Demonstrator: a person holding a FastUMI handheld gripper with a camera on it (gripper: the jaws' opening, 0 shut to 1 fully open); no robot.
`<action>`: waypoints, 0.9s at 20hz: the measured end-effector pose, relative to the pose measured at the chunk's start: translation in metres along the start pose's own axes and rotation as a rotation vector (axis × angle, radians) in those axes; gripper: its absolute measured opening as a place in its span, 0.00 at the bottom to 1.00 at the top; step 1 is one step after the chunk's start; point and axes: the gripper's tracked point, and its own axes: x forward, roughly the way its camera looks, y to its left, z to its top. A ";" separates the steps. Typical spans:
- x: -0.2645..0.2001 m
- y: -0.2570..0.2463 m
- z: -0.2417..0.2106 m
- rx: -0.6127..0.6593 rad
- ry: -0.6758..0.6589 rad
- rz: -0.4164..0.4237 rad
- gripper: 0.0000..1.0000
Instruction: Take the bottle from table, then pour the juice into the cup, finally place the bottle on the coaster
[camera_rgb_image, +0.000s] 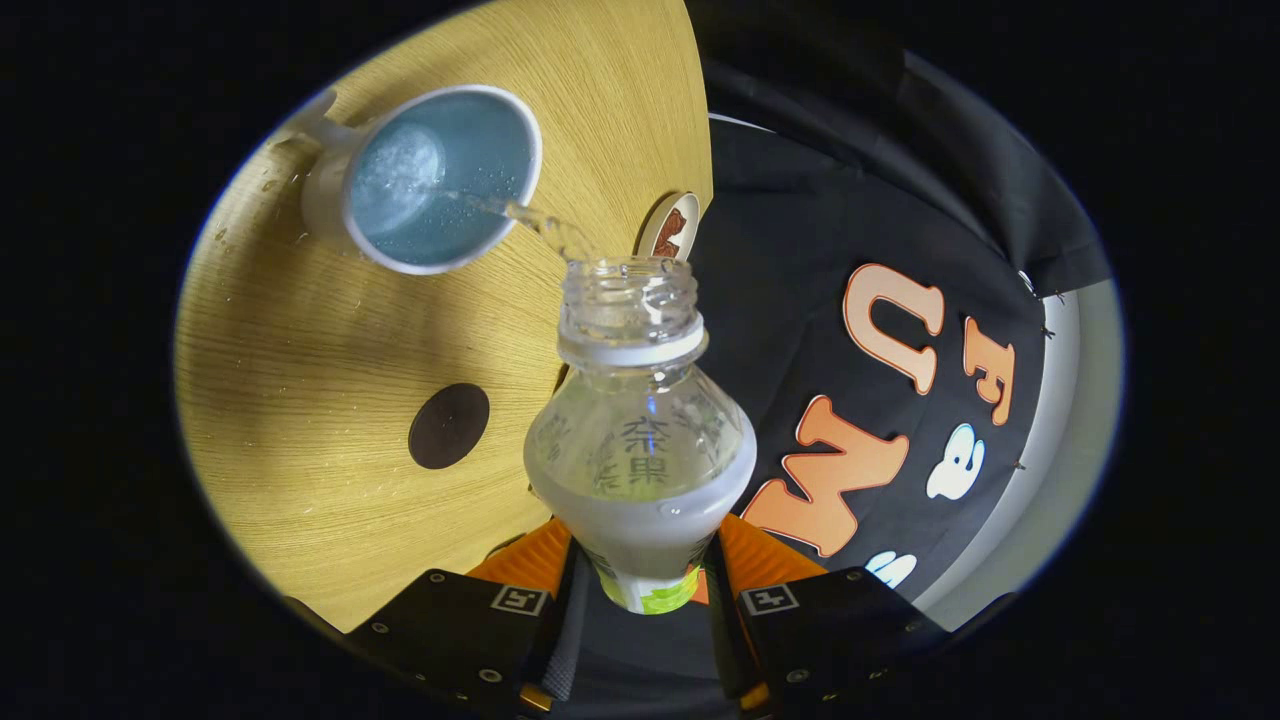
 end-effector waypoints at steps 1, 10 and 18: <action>0.000 -0.001 0.001 -0.003 -0.002 -0.001 0.55; -0.002 -0.005 0.006 -0.035 -0.018 -0.004 0.55; -0.001 -0.010 0.004 -0.057 -0.015 -0.002 0.55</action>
